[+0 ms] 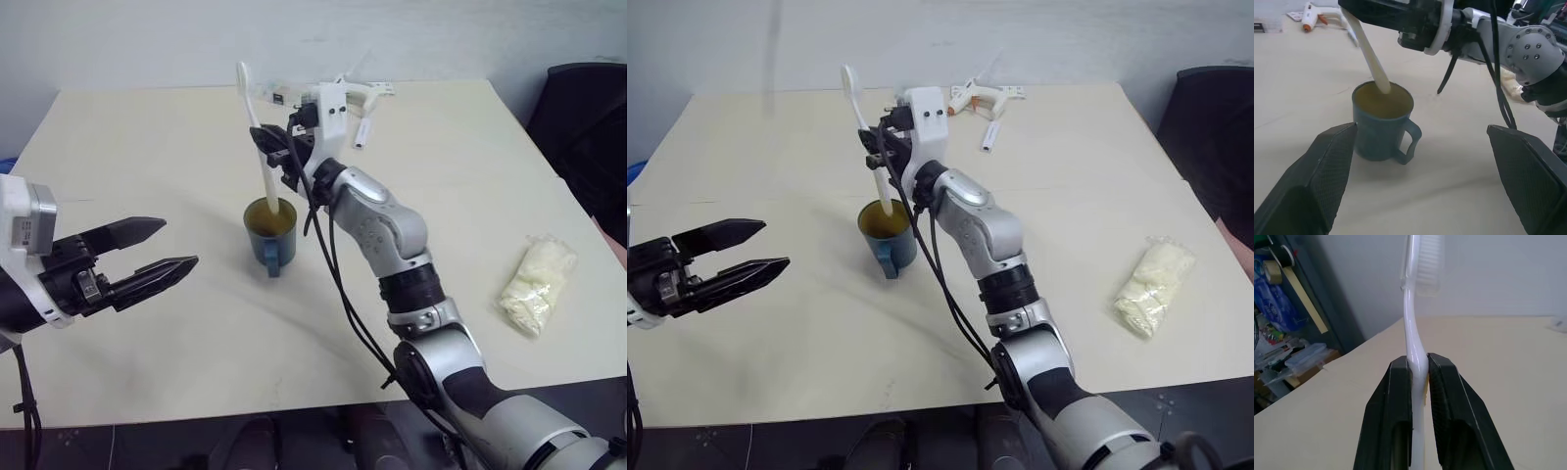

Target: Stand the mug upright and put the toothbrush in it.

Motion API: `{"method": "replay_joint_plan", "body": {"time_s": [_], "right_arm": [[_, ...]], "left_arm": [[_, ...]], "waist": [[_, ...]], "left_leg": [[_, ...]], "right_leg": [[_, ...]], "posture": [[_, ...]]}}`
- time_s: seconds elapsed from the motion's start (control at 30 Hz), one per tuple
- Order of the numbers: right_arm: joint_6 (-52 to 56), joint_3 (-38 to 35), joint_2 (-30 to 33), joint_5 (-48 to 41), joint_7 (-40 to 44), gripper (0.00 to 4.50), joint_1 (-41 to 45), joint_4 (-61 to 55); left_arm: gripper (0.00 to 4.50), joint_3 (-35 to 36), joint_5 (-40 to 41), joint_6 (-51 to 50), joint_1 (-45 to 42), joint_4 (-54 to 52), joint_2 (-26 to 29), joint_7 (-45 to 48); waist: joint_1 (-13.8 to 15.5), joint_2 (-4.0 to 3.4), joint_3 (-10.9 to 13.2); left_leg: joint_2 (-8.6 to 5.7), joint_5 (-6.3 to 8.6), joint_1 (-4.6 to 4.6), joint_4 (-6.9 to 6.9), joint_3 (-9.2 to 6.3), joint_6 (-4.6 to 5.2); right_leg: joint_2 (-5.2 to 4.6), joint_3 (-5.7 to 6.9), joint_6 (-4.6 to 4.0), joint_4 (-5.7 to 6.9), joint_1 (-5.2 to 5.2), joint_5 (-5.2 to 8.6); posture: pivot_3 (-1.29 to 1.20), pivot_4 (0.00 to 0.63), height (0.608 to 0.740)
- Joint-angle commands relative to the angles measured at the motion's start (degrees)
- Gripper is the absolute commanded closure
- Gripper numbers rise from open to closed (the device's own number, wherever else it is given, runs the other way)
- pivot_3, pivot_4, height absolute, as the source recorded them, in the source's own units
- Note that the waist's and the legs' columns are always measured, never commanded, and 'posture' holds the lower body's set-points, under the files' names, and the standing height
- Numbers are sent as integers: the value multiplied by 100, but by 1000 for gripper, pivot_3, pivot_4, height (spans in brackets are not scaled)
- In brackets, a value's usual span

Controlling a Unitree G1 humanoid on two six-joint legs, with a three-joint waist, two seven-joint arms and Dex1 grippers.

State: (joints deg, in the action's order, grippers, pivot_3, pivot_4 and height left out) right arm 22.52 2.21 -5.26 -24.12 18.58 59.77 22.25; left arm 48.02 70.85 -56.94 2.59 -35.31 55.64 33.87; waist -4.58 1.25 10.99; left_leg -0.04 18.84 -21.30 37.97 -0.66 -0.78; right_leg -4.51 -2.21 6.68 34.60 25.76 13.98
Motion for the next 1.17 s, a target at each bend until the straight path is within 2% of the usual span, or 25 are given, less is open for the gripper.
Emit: {"method": "replay_joint_plan", "body": {"time_s": [0.03,0.07,0.13,0.17,0.3,0.5,0.57,0.67,0.77,0.93,1.03,1.17], "right_arm": [[-422,129,-159,205,318,4303,25,126],[-460,161,-189,247,377,4303,-29,118],[-547,224,-212,385,402,3593,-144,79],[-543,223,-216,407,402,3406,-189,37],[-184,180,-69,313,419,2162,-568,-778],[983,-194,865,-256,621,18,-967,-2509],[1689,-362,1474,-700,986,18,-1016,-2992],[2760,-553,3071,-1503,2258,18,-1040,-3505],[2955,-628,4475,-1778,3490,18,-1142,-3497],[2669,-527,6119,-1613,5231,18,-1437,-2891],[2497,-463,6578,-1469,5786,18,-1544,-2532],[2291,-462,6502,-1283,5770,18,-1641,-2423]], "left_arm": [[0,262,134,140,93,-159,32,-56],[0,268,139,157,111,-161,39,-64],[0,262,127,192,125,-138,60,-55],[0,248,122,206,120,-125,69,-55],[0,61,-1,314,24,5,128,26],[0,-443,-383,596,-215,359,164,295],[0,-609,-567,716,-267,436,148,413],[0,-795,-807,891,-329,567,149,637],[0,-901,-1042,1058,-366,665,210,911],[0,-855,-1302,1182,-460,917,453,1408],[0,-739,-1431,1229,-481,1126,675,1777],[0,-827,-1685,1386,-566,1291,797,1980]], "waist": [[-11,-2,1],[-14,-2,1],[-27,-3,1],[-33,-3,2],[-14,-4,3],[31,-5,3],[66,-7,4],[145,-14,9],[192,-21,13],[197,-19,14],[186,-21,16],[161,-21,16]], "left_leg": [[0,1,0,-1,0,-2],[1,1,0,-4,-1,-3],[7,0,0,-8,-9,-12],[12,0,1,-11,-9,-16],[17,-6,1,-15,-17,-30],[2,-9,2,-15,-21,-26],[-3,-10,3,-15,-22,-24],[-6,-10,5,-15,-21,-16],[-14,-4,5,-14,-18,-2],[-16,2,13,-12,-6,5],[-15,2,17,-8,14,5],[-10,2,22,0,40,5]], "right_leg": [[-4,13,-4,0,0,2],[-4,16,-6,1,2,3],[-2,26,-13,2,3,8],[1,27,-16,2,4,9],[5,37,-28,14,8,16],[10,40,-28,23,7,16],[12,42,-28,23,6,16],[17,42,-28,18,0,16],[21,44,-27,-14,-5,17],[45,37,-25,-31,-15,16],[51,33,-25,-28,-16,16],[54,26,-24,-17,-16,15]], "posture": [[0,150,740],[0,150,740],[0,150,740],[0,150,740],[0,150,740],[0,150,740],[0,150,740],[0,150,740],[0,150,740],[0,150,740],[0,150,740],[0,150,740]]}}
